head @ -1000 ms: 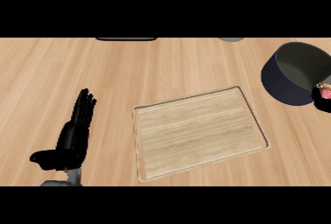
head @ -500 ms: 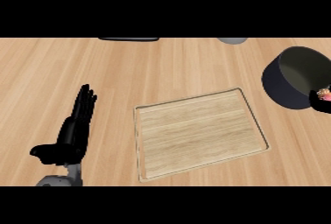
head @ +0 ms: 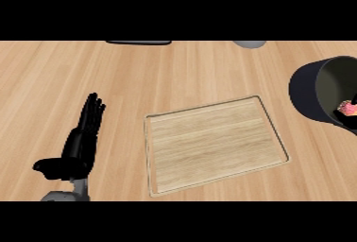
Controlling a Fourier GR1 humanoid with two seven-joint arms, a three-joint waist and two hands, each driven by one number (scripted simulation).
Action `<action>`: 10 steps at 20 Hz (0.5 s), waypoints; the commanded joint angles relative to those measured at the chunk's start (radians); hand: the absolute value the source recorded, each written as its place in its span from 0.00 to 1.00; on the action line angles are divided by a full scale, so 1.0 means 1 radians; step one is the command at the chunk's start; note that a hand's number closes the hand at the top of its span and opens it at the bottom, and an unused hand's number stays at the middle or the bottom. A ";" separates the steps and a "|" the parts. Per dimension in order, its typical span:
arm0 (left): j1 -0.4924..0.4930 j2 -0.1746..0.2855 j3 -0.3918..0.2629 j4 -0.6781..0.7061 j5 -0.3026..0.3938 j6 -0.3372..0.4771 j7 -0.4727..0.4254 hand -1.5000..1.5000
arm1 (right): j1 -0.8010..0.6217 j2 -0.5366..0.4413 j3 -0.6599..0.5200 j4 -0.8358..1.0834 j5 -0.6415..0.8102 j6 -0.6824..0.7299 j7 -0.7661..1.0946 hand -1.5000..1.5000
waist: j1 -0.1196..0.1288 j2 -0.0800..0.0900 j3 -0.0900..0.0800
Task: Pick the cupcake from the tray and place it in the pot
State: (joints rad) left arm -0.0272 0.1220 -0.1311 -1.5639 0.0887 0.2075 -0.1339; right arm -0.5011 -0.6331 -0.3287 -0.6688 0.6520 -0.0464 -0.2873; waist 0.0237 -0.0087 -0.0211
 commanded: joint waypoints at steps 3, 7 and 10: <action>-0.003 -0.023 -0.006 0.031 -0.020 0.023 -0.018 0.50 | -0.059 0.087 -0.205 0.063 -0.256 0.013 -0.172 0.00 | -0.011 0.019 0.027; -0.040 0.006 0.018 -0.008 -0.003 0.009 0.044 0.50 | -0.087 -0.015 -0.317 0.177 -0.361 0.127 -0.179 0.00 | -0.006 0.018 0.025; 0.005 0.003 0.012 -0.007 0.001 -0.014 0.001 0.50 | -0.096 -0.040 -0.345 0.285 -0.378 0.116 -0.244 0.00 | 0.003 0.019 0.025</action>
State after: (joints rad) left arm -0.0301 0.1210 -0.1216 -1.5603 0.0860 0.2056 -0.1360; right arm -0.5823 -0.6328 -0.6100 -0.4934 0.3328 0.0409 -0.4715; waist 0.0217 0.0077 0.0016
